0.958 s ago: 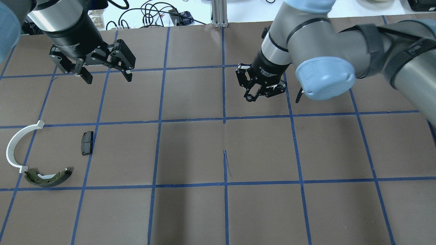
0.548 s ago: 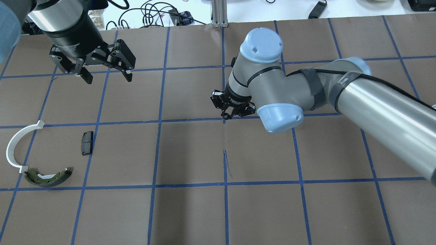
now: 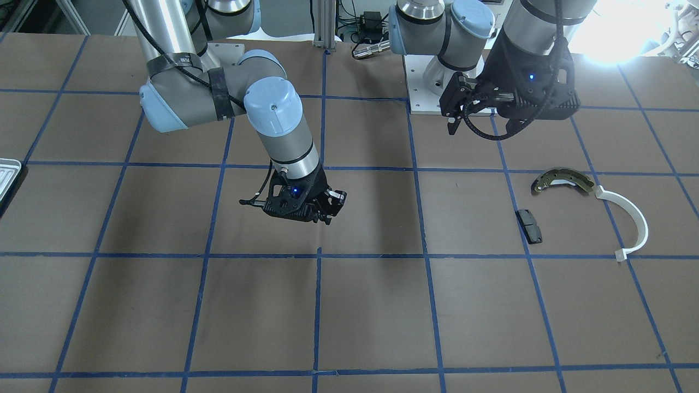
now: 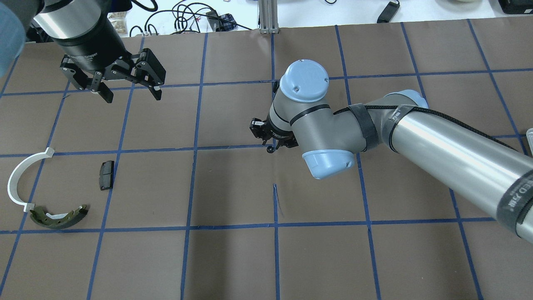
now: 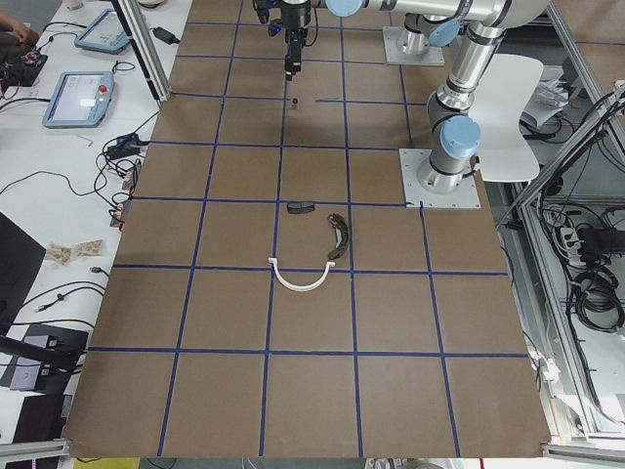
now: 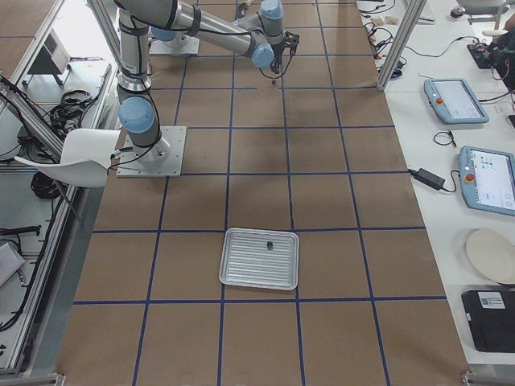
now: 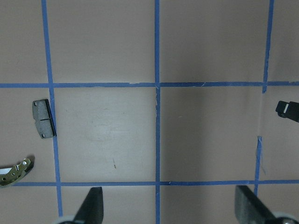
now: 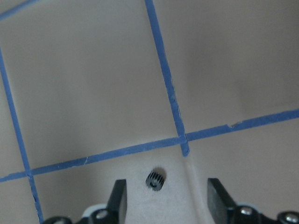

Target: Place bearing gear from tray to pile

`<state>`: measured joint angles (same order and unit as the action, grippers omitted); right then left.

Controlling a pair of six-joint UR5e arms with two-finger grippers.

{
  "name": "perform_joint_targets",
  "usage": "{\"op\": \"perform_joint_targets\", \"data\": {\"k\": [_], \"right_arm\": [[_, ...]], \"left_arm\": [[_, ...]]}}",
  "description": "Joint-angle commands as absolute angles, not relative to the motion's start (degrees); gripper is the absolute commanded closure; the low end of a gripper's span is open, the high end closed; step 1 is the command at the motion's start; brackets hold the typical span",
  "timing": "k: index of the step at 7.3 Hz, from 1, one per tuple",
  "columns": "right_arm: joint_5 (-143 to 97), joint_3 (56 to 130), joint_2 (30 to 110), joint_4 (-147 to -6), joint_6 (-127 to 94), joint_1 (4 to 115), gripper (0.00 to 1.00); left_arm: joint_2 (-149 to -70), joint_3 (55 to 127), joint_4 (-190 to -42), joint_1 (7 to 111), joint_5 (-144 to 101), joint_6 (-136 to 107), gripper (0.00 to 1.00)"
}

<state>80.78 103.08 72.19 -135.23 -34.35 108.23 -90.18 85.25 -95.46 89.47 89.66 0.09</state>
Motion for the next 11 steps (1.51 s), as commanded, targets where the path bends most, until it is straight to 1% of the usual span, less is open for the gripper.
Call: {"op": "perform_joint_targets", "data": {"k": [1, 2, 3, 4, 6, 7, 8, 9, 10, 11], "right_arm": [[80.7, 94.6, 76.4, -120.9, -26.0, 101.3, 0.0], [80.1, 90.6, 78.8, -109.4, -18.5, 95.9, 0.0], [80.0, 87.7, 81.0, -101.0, -11.2, 90.1, 0.0], [80.9, 87.0, 83.3, -98.4, -5.7, 85.6, 0.0], [84.2, 87.1, 85.6, -96.6, 13.4, 74.4, 0.0], [84.5, 87.3, 85.6, -96.5, 26.8, 68.8, 0.0], [84.5, 87.8, 85.4, -95.5, 38.5, 62.2, 0.0], [84.5, 88.9, 84.7, -95.6, 51.4, 54.2, 0.0], [84.3, 90.7, 82.6, -96.4, 58.1, 48.1, 0.0], [84.5, 90.9, 78.4, -98.9, 66.1, 44.4, 0.0]], "left_arm": [[-90.2, 85.3, -95.4, 89.5, 89.6, 0.1, 0.0], [-90.2, 85.3, -95.4, 89.5, 89.6, 0.1, 0.0], [-90.2, 85.3, -95.4, 89.6, 89.6, -0.2, 0.0], [-90.6, 85.2, -94.9, 89.7, 89.7, -2.4, 0.0], [-93.6, 85.4, -92.9, 90.8, 89.3, -3.2, 0.0], [-96.6, 87.2, -86.7, 93.2, 88.3, -3.5, 0.0], [-100.2, 90.6, -77.7, 96.7, 87.2, -6.2, 0.0], [-103.8, 93.6, -70.6, 99.6, 87.2, -8.6, 0.0], [-106.5, 94.6, -67.0, 103.8, 87.4, -9.0, 0.0], [-108.4, 95.0, -64.2, 107.1, 88.1, -11.3, 0.0]]}}
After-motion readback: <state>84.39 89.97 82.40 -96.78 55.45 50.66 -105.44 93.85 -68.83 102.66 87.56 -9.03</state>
